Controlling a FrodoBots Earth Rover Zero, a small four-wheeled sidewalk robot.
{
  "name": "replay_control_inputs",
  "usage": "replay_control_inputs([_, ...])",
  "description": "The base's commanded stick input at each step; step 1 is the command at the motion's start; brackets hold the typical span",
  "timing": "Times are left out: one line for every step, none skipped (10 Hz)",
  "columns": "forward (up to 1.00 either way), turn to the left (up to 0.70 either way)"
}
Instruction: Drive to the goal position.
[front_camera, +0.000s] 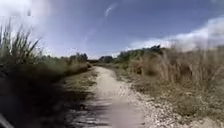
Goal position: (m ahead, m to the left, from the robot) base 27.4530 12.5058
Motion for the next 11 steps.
replay_control_inputs([0.85,0.00])
replay_control_inputs([0.85,0.00])
replay_control_inputs([0.85,0.00])
replay_control_inputs([0.85,0.00])
replay_control_inputs([0.85,0.00])
replay_control_inputs([0.85,0.00])
replay_control_inputs([0.85,0.00])
replay_control_inputs([0.85,0.00])
replay_control_inputs([0.85,0.00])
replay_control_inputs([0.85,0.00])
replay_control_inputs([0.85,0.00])
